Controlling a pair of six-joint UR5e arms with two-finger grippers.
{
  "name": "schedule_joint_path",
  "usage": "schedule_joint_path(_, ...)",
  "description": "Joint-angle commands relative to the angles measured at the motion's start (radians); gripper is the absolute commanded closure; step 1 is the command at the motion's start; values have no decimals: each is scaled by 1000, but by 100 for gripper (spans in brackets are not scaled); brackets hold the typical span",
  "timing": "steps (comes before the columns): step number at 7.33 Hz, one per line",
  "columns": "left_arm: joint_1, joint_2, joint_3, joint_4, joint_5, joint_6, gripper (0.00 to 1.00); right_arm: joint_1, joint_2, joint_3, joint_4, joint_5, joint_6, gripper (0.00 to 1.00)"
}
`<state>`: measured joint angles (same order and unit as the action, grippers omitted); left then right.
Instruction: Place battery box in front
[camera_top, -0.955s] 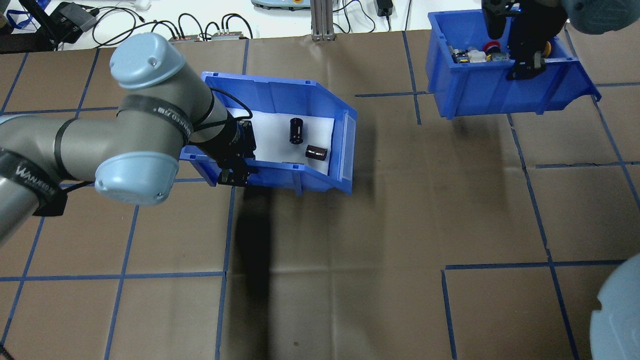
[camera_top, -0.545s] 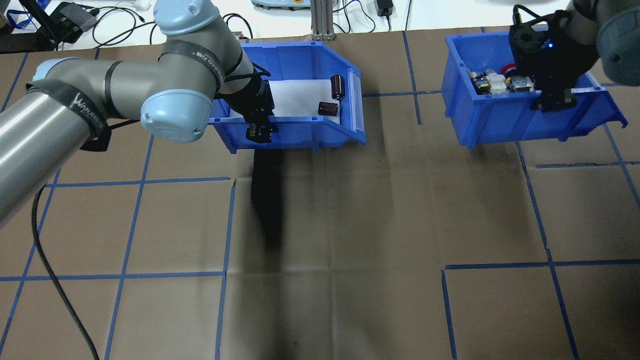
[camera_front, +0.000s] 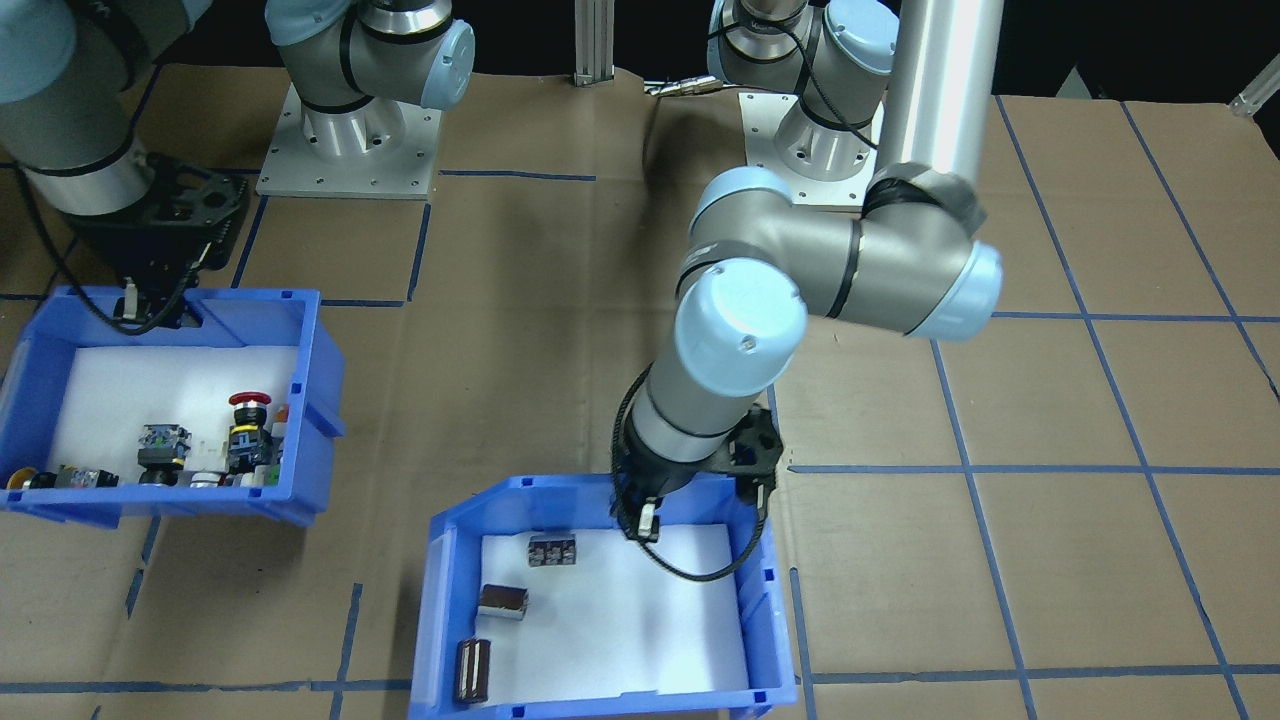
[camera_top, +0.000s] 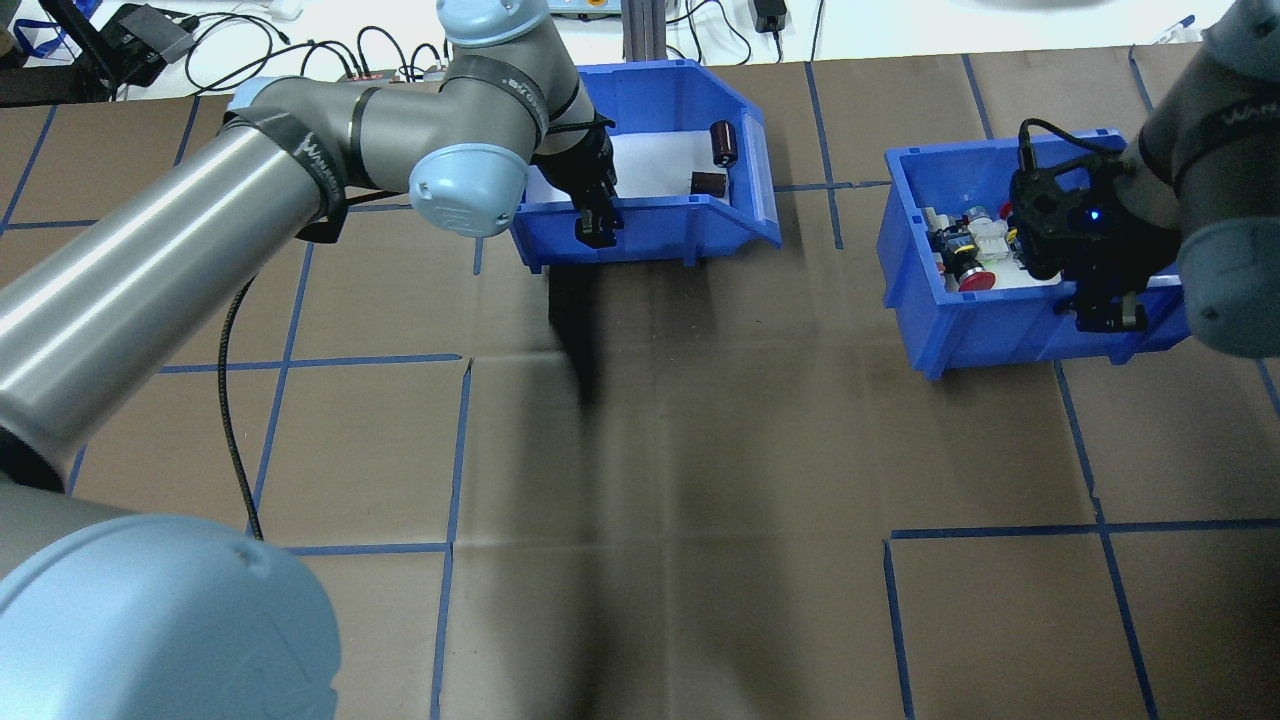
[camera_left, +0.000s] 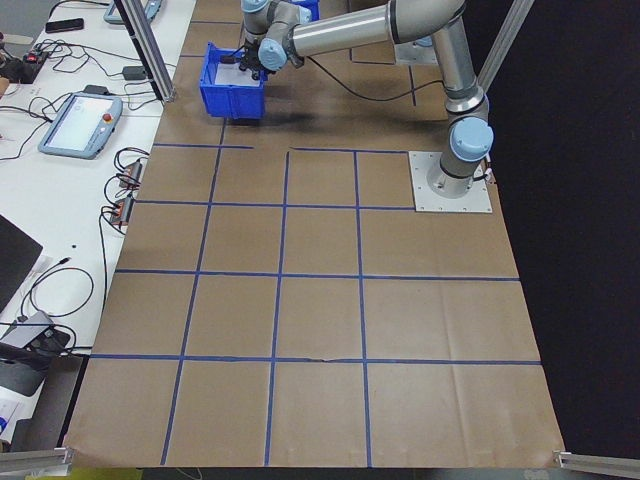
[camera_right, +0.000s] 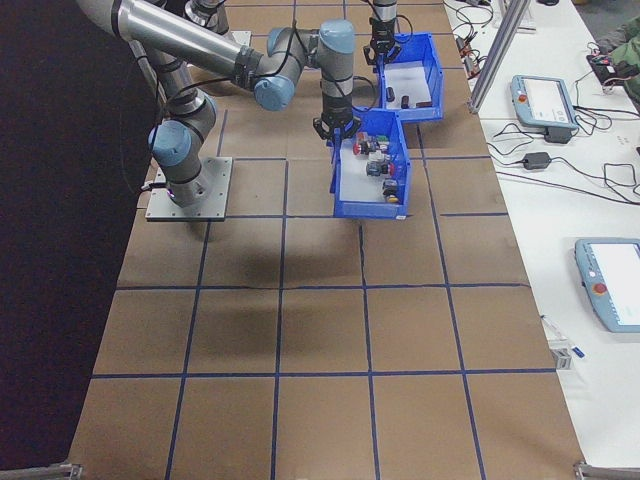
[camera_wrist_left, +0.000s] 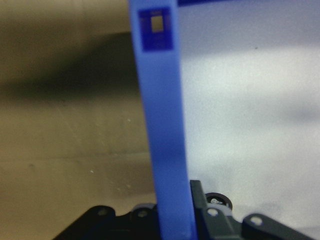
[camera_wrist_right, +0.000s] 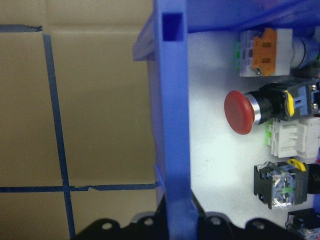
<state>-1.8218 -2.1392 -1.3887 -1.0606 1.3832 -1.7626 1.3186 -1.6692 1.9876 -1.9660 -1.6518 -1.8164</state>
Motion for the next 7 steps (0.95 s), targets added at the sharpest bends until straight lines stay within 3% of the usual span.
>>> schedule_joint_path(1,-28,-41,34,4,-15,-17,95,1,-26,42,-11,3,-3,96)
schedule_joint_path(2,-28,-42,27,-1,-16,-17,92,1,-24,43,-11,45,-4,96)
schedule_joint_path(3,-28,-36,25,-7,-57,-20,91,1,-24,43,-10,55,-7,96)
schedule_joint_path(5,-25,-36,22,-9,-61,-28,89,1,-24,43,-10,58,-7,96)
schedule_joint_path(6,-21,-36,20,-9,-56,-28,82,1,-24,43,-10,55,-7,96)
schedule_joint_path(7,-13,-37,20,-9,-50,-28,62,1,-24,43,-10,55,-7,95)
